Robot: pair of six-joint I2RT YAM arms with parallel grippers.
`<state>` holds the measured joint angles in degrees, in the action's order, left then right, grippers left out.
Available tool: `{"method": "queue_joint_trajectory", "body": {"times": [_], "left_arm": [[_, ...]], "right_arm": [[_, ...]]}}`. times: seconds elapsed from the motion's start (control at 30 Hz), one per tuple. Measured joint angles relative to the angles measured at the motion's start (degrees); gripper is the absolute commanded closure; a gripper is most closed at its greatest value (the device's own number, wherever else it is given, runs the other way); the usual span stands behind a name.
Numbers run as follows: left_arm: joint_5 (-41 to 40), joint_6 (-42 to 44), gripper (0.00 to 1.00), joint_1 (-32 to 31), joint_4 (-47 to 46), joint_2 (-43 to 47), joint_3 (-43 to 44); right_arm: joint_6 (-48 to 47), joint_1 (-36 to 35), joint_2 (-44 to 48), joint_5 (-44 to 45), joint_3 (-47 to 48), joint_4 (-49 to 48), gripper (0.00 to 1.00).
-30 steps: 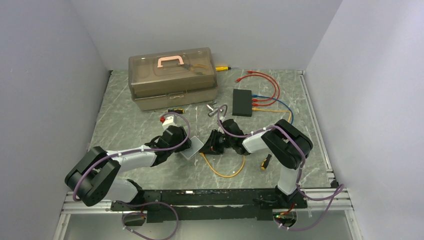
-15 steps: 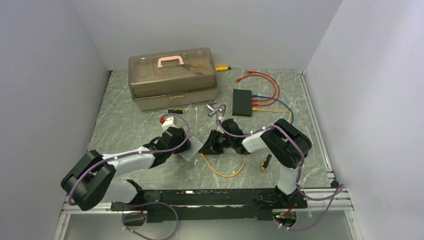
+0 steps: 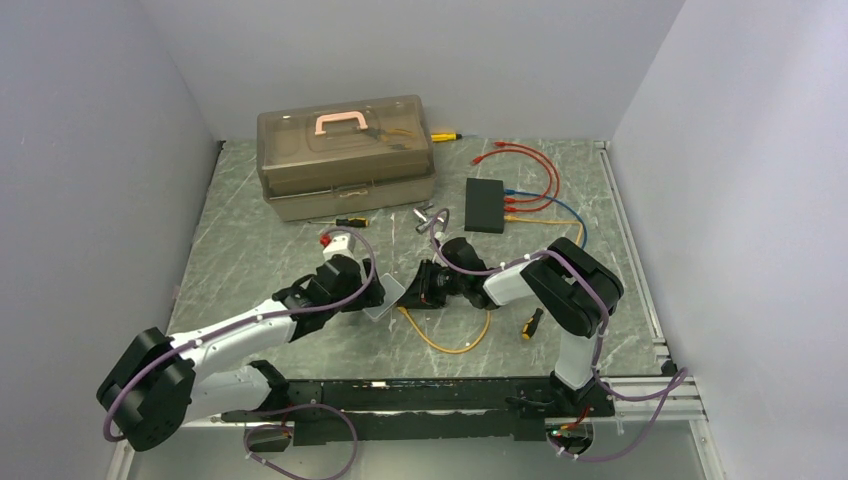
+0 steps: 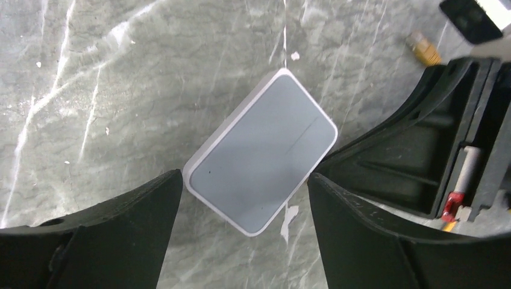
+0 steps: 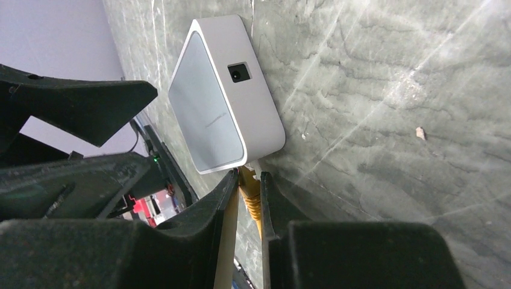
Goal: Pull the plug from the switch port
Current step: Pull the connector from the switch port.
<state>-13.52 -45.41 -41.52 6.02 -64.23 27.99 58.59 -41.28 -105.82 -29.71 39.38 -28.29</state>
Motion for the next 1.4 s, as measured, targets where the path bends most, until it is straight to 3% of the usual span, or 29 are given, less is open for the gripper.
{"method": "queue_joint_trajectory", "body": {"times": [0.2, 0.53, 1.4], "left_arm": [[-3.8, 2.9, 0.08, -4.8, 6.3, -1.0, 2.6], [-11.9, 7.0, 0.09, -12.2, 14.6, -12.0, 12.0], [-15.5, 5.7, 0.11, -12.7, 16.1, -18.8, 13.3]], "right_arm": [[-1.1, 0.0, 0.0, 0.0, 0.3, 0.3, 1.0], [-2.9, 0.1, 0.0, -0.4, 1.5, 2.3, 1.0], [-7.4, 0.3, 0.0, -1.4, 3.0, 4.7, 1.0]]}}
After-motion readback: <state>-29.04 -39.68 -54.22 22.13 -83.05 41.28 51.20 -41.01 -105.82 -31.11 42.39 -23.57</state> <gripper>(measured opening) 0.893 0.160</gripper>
